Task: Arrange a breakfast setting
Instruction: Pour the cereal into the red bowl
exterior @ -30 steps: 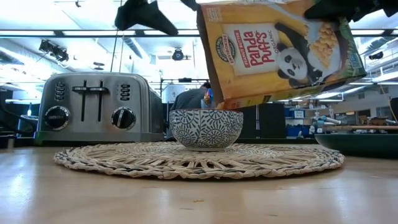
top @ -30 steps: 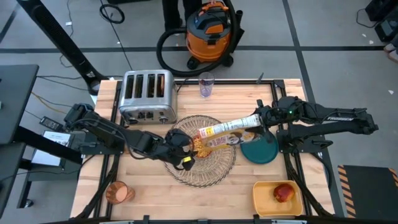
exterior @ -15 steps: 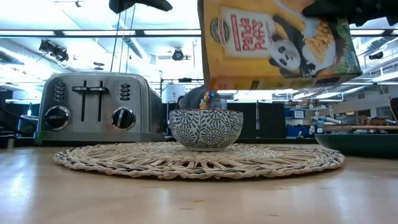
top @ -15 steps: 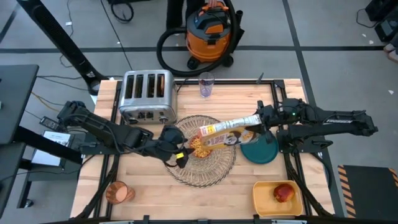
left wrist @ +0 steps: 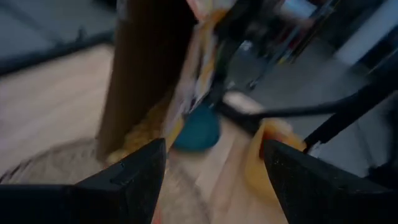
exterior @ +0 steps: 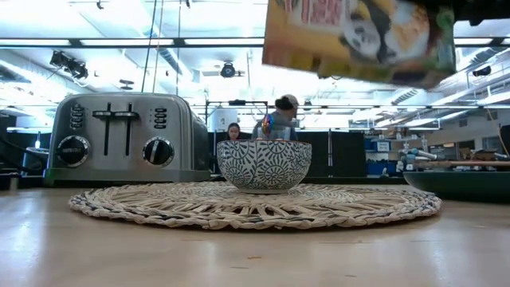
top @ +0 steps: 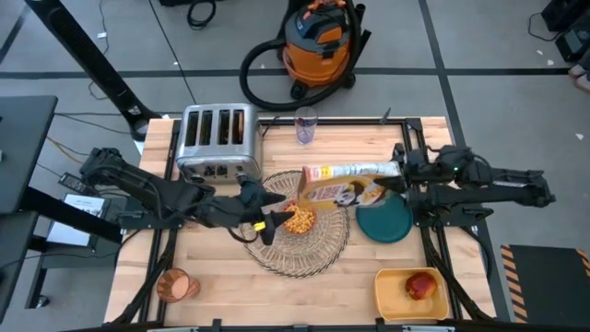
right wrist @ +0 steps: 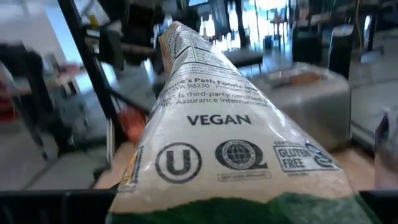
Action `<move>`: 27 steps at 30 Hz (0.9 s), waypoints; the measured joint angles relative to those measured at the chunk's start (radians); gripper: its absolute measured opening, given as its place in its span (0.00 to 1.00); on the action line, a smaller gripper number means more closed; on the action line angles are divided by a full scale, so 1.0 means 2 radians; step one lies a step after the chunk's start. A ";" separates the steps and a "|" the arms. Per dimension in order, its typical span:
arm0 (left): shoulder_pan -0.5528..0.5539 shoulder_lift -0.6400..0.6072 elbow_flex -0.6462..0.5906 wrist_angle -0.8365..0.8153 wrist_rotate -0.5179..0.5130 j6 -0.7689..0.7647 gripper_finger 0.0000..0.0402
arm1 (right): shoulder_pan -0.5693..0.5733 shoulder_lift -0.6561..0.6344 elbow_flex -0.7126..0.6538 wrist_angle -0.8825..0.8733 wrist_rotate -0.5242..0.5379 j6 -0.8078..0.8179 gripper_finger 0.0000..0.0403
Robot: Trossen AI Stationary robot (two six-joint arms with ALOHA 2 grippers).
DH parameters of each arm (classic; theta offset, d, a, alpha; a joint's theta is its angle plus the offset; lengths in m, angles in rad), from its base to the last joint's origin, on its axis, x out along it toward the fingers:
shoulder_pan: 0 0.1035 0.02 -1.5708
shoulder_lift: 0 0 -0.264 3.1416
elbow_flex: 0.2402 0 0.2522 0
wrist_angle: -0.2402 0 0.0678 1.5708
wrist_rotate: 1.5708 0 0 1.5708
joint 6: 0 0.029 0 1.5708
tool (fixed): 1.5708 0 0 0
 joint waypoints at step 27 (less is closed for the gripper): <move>0.053 0.049 0.000 0.386 -0.012 0.294 0.79 | 0.020 0.072 0.001 0.446 0.018 0.106 0.41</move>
